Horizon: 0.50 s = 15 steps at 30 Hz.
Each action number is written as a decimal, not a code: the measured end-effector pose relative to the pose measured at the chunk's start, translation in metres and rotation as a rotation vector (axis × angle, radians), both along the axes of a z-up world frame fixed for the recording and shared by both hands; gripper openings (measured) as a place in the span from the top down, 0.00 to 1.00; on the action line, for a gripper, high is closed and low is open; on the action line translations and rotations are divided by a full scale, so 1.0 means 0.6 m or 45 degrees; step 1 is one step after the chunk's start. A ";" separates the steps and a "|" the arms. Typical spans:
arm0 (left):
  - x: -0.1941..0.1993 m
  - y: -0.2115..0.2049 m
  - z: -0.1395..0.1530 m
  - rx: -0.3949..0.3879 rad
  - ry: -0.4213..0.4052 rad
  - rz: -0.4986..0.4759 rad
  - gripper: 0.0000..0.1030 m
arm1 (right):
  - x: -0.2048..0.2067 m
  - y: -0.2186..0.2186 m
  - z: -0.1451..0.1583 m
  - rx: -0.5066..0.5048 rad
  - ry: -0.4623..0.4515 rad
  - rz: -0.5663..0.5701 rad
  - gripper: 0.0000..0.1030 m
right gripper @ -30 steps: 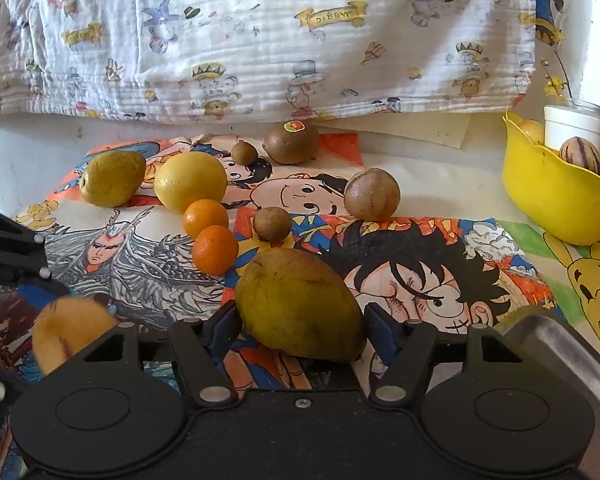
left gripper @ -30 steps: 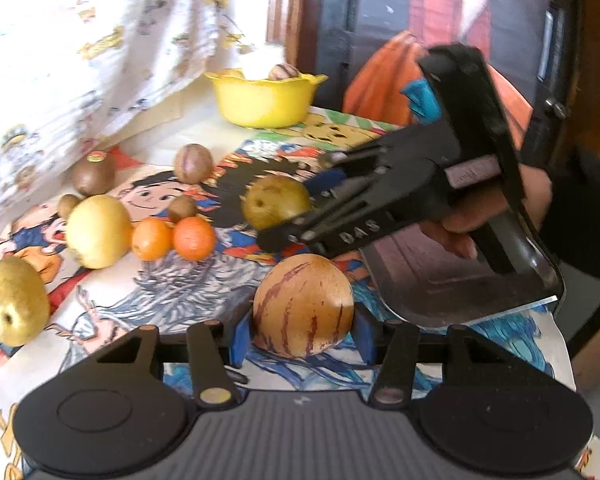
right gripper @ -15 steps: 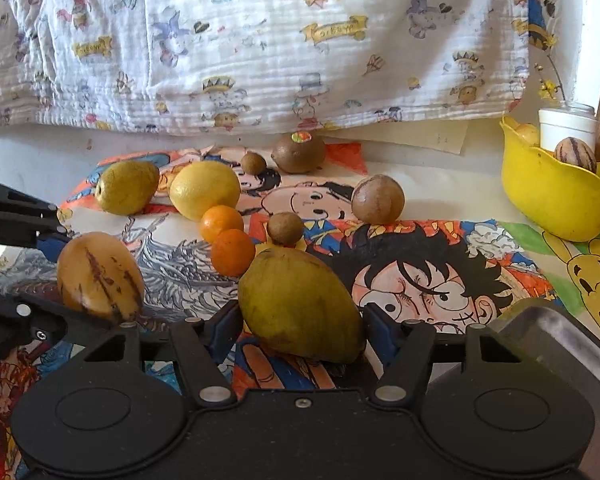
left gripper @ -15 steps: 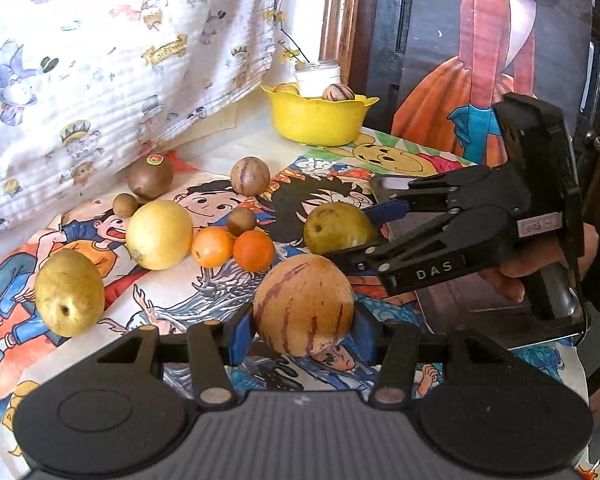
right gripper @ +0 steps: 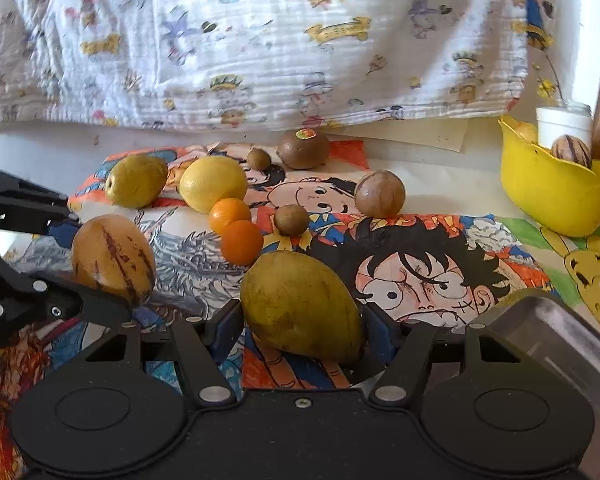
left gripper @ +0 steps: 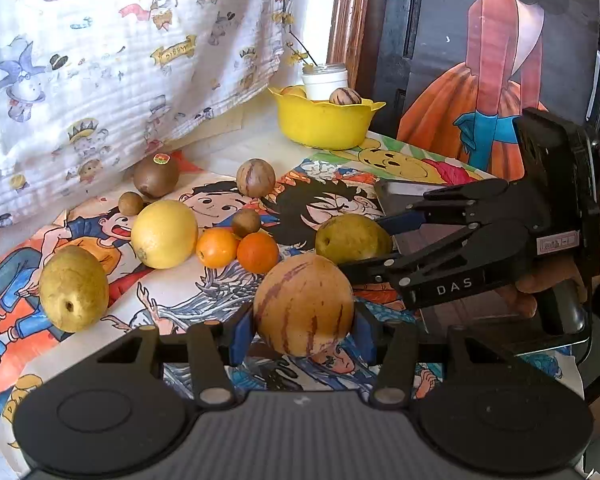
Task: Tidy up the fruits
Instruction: 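Lift the pepino with the left tool while the right tool lifts the green pear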
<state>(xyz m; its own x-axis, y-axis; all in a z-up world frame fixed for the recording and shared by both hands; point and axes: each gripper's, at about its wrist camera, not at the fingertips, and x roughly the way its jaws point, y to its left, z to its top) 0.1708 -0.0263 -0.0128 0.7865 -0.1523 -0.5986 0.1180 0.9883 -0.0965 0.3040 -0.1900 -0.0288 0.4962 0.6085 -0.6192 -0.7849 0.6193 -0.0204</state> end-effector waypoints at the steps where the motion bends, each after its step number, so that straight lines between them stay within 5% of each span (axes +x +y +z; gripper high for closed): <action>1: 0.001 0.001 -0.001 -0.001 0.004 0.002 0.47 | 0.002 0.002 0.000 -0.003 0.002 -0.001 0.33; 15: 0.011 0.005 -0.016 -0.009 0.046 0.022 0.47 | 0.036 0.009 -0.014 0.030 0.039 -0.052 0.37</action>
